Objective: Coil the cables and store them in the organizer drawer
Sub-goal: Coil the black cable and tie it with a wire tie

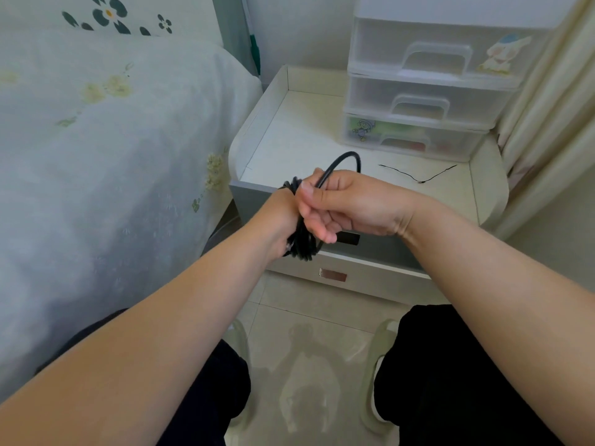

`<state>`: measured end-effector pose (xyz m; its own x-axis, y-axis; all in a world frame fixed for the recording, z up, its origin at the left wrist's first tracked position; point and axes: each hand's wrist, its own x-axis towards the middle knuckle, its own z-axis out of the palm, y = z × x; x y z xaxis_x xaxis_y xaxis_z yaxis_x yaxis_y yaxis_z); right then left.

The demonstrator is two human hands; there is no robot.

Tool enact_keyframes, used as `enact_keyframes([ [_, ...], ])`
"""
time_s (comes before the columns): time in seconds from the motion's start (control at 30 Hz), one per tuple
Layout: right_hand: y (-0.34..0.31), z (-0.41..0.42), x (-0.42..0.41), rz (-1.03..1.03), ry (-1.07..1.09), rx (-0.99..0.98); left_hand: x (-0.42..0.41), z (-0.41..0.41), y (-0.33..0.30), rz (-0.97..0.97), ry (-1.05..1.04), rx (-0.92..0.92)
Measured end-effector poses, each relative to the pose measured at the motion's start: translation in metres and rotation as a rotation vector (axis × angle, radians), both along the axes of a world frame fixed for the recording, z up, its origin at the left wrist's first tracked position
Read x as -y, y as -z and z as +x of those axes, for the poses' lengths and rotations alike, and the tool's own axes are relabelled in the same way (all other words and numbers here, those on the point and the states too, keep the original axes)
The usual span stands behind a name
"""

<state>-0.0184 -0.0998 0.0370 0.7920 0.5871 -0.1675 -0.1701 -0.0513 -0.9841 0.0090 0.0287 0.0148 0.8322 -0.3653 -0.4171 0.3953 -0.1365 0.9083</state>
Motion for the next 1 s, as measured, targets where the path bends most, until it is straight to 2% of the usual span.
enact_keyframes([
  [0.27,0.003,0.009,-0.002,0.103,0.273,-0.037,-0.005,0.002,-0.005,0.013,0.042,0.078],
  [0.37,0.0,0.01,0.0,0.091,0.368,-0.081,-0.005,0.0,-0.01,-0.038,0.098,0.073],
  [0.53,-0.009,0.018,0.007,0.29,0.603,-0.362,-0.012,-0.001,-0.016,-0.041,0.313,0.145],
  [0.6,-0.014,0.02,0.014,0.27,0.643,-0.448,-0.016,0.0,-0.017,-0.061,0.371,0.141],
  [0.63,-0.016,0.02,0.018,0.156,0.665,-0.42,-0.017,0.001,-0.018,-0.078,0.388,0.132],
  [0.67,-0.017,0.02,0.021,-0.048,0.684,-0.324,-0.019,0.002,-0.018,-0.096,0.394,0.118],
  [0.73,-0.019,0.019,0.026,-0.565,0.723,-0.001,-0.024,0.006,-0.021,-0.163,0.388,0.056],
  [0.77,-0.019,0.019,0.027,-0.706,0.781,0.179,-0.027,0.008,-0.023,-0.213,0.394,0.007],
  [0.8,-0.02,0.019,0.026,-0.706,0.844,0.338,-0.03,0.011,-0.025,-0.263,0.412,-0.043],
  [0.87,-0.023,0.013,0.021,-0.501,0.822,0.545,-0.034,0.014,-0.027,-0.356,0.473,-0.137],
  [0.93,-0.025,0.006,0.014,-0.405,0.562,0.547,-0.038,0.016,-0.029,-0.463,0.572,-0.223],
  [1.0,-0.022,0.002,0.012,-0.318,0.284,0.382,-0.04,0.016,-0.029,-0.543,0.675,-0.255],
])
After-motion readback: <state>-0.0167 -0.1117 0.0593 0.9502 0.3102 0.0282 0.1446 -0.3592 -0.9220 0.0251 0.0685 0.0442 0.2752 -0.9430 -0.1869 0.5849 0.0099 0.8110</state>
